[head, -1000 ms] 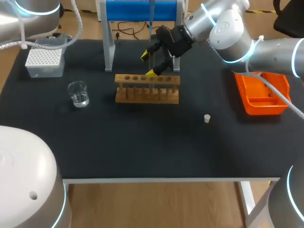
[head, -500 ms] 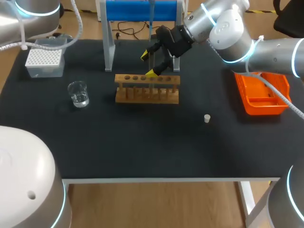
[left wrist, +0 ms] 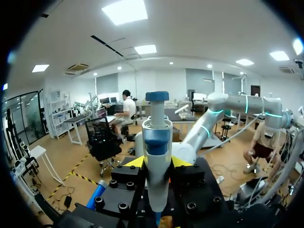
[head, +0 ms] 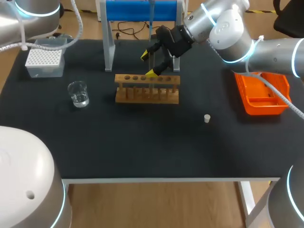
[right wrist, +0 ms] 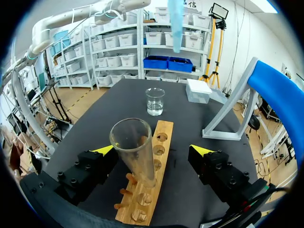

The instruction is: Invert the test tube, pick up the pipette, mount the tip to pipette, aspirate from beaker and dispense into the tube, eject the tip, return the pipette, and cap with the stopper.

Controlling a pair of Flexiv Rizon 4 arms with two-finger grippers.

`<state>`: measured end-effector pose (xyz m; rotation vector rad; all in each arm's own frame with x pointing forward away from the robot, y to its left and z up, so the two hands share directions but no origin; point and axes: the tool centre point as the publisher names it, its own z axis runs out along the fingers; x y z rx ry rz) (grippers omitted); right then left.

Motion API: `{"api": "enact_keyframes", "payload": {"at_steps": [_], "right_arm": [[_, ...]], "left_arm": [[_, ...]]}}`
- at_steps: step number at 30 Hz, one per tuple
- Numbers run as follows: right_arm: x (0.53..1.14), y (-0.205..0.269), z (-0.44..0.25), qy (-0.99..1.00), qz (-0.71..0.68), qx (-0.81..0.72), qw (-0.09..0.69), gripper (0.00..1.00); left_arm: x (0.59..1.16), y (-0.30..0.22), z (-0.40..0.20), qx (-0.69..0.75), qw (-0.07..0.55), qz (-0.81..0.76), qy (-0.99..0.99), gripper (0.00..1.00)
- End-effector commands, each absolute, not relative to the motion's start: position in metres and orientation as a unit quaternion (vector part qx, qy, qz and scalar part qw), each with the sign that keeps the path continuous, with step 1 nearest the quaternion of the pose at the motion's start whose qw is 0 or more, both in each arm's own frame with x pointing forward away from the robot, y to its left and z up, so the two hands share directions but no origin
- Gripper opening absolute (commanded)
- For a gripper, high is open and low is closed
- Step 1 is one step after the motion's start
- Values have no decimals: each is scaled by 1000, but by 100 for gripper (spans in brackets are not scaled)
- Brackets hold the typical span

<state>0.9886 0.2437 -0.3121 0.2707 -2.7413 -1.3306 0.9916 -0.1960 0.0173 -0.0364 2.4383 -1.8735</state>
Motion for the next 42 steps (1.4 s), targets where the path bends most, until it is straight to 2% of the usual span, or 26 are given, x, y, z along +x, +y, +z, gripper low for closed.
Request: {"api": "enact_keyframes", "payload": {"at_steps": [1,42], "right_arm": [[989,243,-311,-896,-433,89,42,100],[989,243,-311,-896,-433,89,42,100]], "left_arm": [[991,-195,18,-12,32,-608,793,0],[987,-188,-7,-54,27,-640,766,0]]}}
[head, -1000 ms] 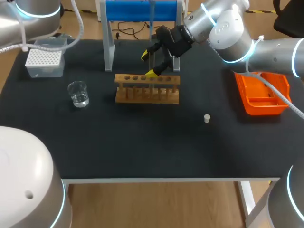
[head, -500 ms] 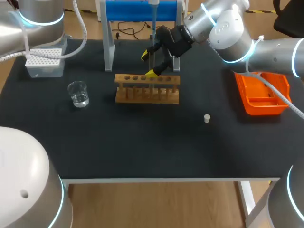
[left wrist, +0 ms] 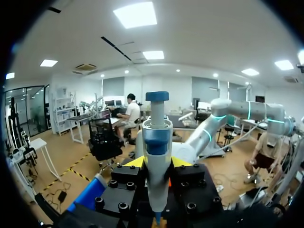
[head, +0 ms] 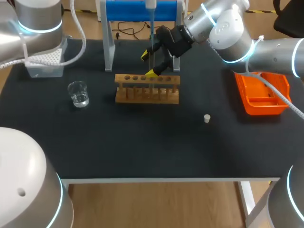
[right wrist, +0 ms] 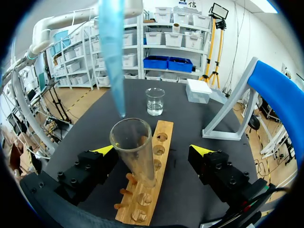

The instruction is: Invert the test tube, pick up the pipette, mount the tip to pipette, aspirate from beaker and dispense into the tube, eject the tip, return the pipette, and cap with the stopper.

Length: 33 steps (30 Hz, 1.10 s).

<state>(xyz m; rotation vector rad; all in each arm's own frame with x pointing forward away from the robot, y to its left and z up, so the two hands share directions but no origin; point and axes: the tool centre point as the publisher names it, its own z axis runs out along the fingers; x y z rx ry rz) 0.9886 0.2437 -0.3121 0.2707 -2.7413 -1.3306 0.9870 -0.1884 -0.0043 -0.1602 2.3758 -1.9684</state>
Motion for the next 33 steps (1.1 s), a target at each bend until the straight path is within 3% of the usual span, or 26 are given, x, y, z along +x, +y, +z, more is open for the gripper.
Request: {"api": "enact_keyframes", "payload": {"at_steps": [1,33], "right_arm": [[989,243,-311,-896,-433,89,42,100],[989,243,-311,-896,-433,89,42,100]], "left_arm": [[987,-189,-8,-54,26,-640,766,0],[995,-181,-25,-93,21,-619,780,0]]}}
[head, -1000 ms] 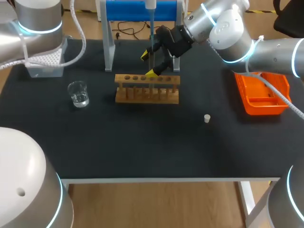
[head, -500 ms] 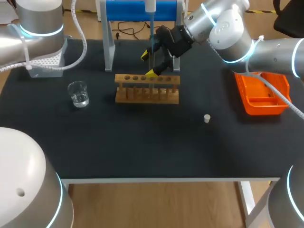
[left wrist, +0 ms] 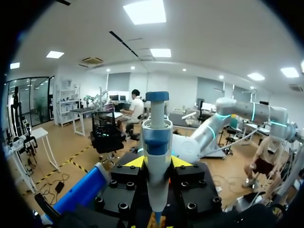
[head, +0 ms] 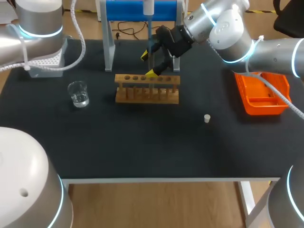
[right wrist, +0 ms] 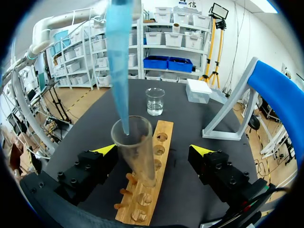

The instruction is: Invert the test tube, pick up the pipette, mount the tip to pipette, aspirate from beaker and dispense into the tube, eject the tip, return the pipette, and cap with the stopper.

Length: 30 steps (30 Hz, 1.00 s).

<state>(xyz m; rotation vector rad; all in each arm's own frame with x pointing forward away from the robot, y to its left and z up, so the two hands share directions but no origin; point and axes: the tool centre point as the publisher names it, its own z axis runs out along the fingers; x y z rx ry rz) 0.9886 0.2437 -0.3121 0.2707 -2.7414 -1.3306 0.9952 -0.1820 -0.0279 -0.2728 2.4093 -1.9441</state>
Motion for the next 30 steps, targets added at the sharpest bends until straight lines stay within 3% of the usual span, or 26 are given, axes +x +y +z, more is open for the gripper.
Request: {"api": "enact_keyframes", "payload": {"at_steps": [1,30], "right_arm": [[989,243,-311,-896,-433,89,42,100],[989,243,-311,-896,-433,89,42,100]], "left_arm": [[995,-181,-25,-93,21,-618,780,0],[1011,-190,-23,-96,45,-636,764,0]]}}
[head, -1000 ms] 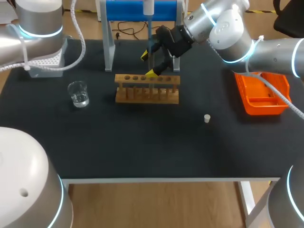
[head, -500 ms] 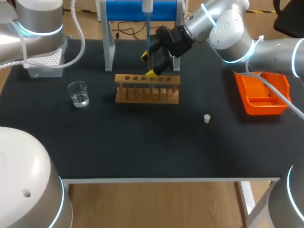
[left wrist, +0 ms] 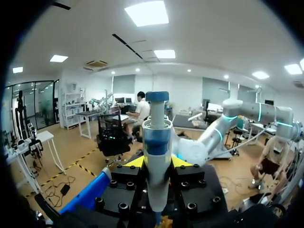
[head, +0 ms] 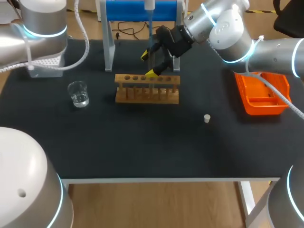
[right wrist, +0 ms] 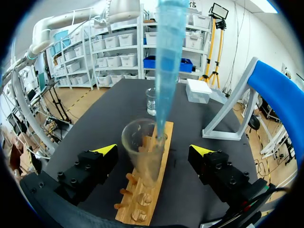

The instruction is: Invert the test tube, pick up the pipette, mount the tip to pipette, aspirate from beaker and dispense into the tube, eject the tip, return the pipette, and cap with the stopper.

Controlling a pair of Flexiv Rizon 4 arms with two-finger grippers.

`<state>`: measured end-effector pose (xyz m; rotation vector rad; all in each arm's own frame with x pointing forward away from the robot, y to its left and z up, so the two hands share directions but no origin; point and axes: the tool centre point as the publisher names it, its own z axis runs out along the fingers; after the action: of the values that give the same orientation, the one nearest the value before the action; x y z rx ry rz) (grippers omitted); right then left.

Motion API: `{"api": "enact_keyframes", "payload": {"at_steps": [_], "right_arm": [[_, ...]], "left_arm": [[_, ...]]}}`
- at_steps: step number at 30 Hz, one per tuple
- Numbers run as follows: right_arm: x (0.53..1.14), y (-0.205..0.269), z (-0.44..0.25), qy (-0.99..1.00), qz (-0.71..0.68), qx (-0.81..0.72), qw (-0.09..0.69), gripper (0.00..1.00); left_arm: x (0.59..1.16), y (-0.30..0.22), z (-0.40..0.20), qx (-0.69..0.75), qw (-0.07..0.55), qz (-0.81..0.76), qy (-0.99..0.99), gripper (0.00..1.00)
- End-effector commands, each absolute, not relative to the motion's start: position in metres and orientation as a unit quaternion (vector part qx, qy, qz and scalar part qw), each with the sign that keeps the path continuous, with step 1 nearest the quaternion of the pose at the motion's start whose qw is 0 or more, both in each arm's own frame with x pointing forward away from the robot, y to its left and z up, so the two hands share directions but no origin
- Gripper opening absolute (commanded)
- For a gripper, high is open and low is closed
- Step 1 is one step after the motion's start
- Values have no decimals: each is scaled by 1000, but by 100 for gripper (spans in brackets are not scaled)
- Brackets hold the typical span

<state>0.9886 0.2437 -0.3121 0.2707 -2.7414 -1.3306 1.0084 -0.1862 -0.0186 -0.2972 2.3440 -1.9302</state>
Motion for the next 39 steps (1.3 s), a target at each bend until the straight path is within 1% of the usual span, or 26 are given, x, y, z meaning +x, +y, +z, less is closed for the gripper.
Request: {"api": "enact_keyframes", "payload": {"at_steps": [1,20,39], "right_arm": [[989,243,-311,-896,-433,89,42,100],[989,243,-311,-896,-433,89,42,100],[989,243,-311,-896,-433,89,42,100]], "left_arm": [[1011,-191,-23,-96,44,-637,764,0],[997,-191,-23,-100,31,-638,763,0],[988,-179,-28,-120,39,-626,769,0]]}}
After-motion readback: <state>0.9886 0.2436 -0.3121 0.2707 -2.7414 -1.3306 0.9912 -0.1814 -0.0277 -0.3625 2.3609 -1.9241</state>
